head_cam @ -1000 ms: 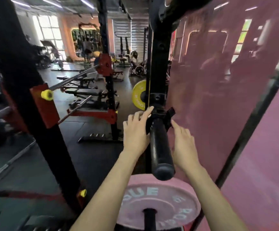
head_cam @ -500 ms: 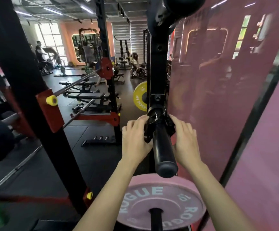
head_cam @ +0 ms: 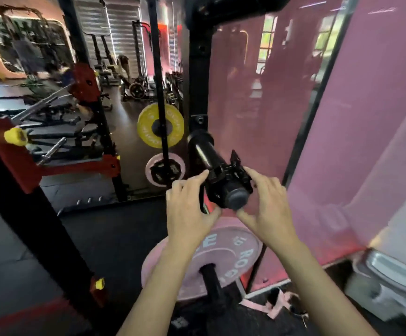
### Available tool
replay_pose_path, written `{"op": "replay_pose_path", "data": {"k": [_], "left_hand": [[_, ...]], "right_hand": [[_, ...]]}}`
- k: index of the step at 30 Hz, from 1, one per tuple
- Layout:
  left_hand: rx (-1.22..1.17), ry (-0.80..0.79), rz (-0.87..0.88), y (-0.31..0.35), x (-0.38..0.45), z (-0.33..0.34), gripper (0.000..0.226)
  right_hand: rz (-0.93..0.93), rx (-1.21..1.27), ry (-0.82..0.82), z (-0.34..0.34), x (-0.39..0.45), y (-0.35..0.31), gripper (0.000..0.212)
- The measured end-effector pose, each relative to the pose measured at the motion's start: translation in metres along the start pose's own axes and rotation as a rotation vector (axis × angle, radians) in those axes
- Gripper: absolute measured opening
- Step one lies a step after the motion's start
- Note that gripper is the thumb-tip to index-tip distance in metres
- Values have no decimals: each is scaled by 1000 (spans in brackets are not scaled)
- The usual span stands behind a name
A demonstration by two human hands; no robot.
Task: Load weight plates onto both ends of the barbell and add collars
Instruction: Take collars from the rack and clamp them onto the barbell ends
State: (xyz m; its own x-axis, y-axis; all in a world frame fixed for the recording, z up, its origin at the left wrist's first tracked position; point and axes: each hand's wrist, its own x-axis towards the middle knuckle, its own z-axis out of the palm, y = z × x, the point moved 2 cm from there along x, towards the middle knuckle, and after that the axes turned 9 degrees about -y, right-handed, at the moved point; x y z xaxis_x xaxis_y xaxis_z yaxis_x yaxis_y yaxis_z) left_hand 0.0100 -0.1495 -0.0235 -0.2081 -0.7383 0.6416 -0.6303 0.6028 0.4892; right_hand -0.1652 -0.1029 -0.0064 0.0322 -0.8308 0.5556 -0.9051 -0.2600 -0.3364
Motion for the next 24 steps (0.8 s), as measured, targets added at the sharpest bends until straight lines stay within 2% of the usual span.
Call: {"op": "replay_pose_path", "data": {"k": [6,10,14,18,24], "left_hand": [[-48,-25,81,35,-48,-33,74],[28,-59,89,43,-92,-59,66],[98,-61,7,53,-151,-95,62],[169,-61,-53,58,-212,-147,69],[359,12,-207,41,-286,-249,77]], "right_hand": [[21,19,37,-28,-61,-26,76],[-20,12,20,-39,-102,-47,76],[-68,71,-7,-39,-146,-82,75],[-113,180,-77,-25,-179,-127,77],[-292,278,-155,2,-202,-229,78]]}}
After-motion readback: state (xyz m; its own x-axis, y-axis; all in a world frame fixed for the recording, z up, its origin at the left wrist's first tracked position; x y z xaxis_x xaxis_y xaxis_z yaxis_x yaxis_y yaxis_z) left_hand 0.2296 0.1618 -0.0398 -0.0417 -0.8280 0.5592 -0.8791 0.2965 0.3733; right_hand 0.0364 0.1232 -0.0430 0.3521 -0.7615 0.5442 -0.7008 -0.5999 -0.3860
